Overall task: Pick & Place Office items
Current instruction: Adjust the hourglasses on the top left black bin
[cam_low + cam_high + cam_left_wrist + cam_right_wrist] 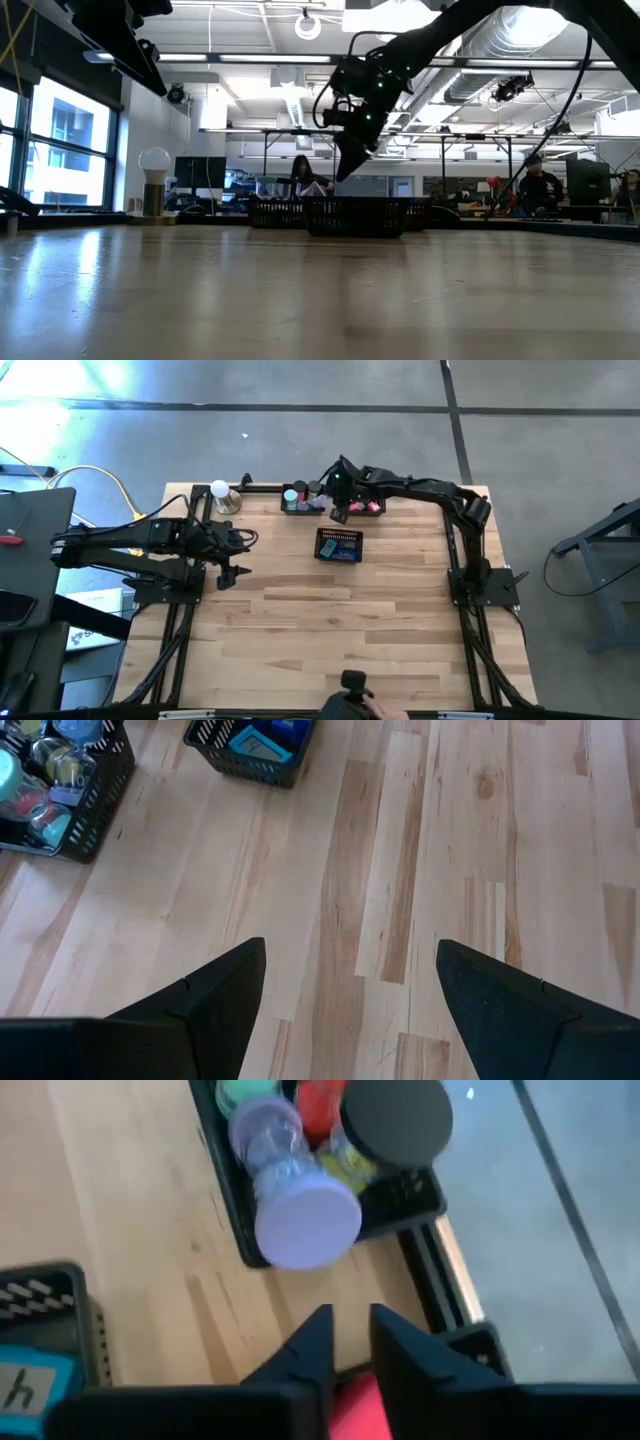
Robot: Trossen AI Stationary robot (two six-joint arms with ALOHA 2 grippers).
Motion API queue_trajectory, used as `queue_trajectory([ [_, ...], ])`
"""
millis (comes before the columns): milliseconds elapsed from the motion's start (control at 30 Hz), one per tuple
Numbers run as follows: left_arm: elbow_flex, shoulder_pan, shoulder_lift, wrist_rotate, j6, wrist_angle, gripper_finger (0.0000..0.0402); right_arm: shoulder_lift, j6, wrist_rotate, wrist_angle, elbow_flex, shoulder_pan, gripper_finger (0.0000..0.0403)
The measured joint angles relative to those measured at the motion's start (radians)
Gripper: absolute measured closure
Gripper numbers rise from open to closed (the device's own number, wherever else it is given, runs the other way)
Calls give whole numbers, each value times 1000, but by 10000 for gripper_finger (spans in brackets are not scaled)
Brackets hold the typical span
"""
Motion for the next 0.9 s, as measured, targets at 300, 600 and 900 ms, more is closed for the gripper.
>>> queue_trajectory([
  [300,0,0,0,0,-3,0,115,13,-16,-74,55,1,5,400],
  [600,0,0,0,0,-3,0,115,27,-54,-91,102,1,25,400],
  [900,0,0,0,0,-3,0,115,35,-61,-89,124,1,36,401],
])
